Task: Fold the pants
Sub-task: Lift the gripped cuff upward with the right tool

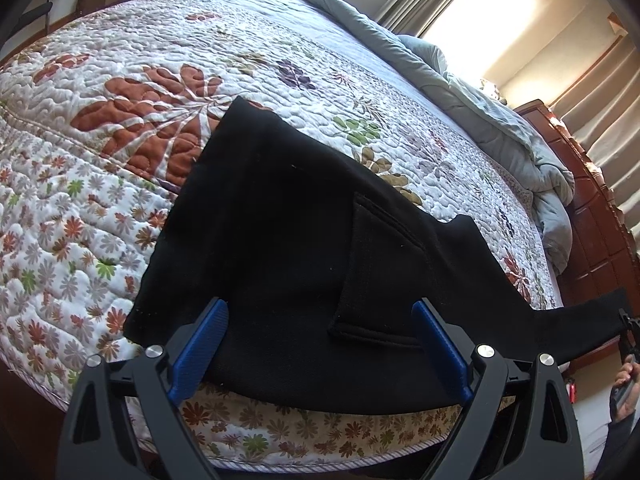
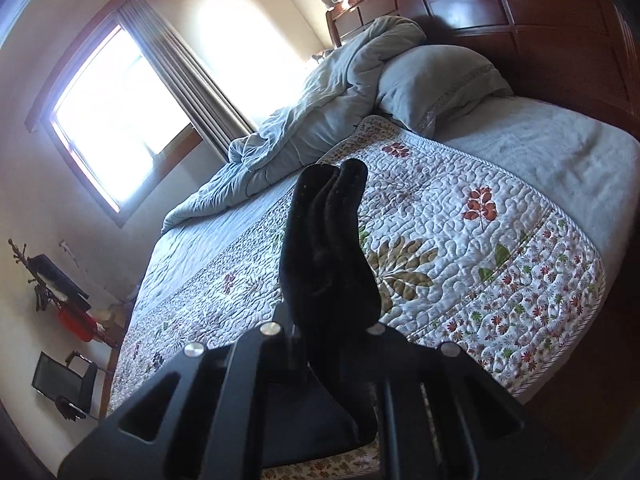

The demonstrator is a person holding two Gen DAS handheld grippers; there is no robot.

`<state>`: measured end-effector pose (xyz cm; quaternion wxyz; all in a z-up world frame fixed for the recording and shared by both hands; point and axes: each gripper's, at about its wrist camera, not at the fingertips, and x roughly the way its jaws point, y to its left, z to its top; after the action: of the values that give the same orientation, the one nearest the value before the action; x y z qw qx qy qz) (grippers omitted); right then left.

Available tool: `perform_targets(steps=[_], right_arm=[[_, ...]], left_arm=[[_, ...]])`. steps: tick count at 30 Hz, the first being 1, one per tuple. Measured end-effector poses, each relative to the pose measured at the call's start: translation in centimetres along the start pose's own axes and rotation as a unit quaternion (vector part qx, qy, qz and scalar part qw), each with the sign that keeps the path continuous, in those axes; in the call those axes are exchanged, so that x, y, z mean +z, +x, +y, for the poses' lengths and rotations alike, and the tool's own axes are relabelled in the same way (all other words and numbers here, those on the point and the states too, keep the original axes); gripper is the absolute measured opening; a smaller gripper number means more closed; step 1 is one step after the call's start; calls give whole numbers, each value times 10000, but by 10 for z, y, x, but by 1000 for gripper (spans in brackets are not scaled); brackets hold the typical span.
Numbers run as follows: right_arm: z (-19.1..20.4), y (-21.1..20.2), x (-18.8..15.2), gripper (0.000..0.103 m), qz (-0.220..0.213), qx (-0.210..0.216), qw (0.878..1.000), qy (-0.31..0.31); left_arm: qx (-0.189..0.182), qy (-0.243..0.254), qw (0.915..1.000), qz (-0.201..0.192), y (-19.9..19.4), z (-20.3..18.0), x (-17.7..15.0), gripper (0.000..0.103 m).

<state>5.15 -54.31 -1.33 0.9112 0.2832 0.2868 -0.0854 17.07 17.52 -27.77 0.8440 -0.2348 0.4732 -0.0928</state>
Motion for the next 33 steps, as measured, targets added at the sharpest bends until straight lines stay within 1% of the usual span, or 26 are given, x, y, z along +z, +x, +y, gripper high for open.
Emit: perform_targets(steps=[11, 25, 29, 33], right_arm=[[53, 2, -13, 9, 5, -66, 9979, -642], [107, 12, -33, 10, 143, -38, 9921, -1247], [125, 17, -42, 10, 161, -154, 9874, -1569], [150, 26, -55, 10, 174, -392, 9747, -2192]], left_arm=[[-135, -73, 9999, -26, -4, 4, -2, 93], [-316, -164, 9993, -69, -10, 8, -6, 93], [-341, -173, 9992, -72, -10, 8, -7, 93], [-426, -230, 9988, -88, -13, 11, -8, 93]])
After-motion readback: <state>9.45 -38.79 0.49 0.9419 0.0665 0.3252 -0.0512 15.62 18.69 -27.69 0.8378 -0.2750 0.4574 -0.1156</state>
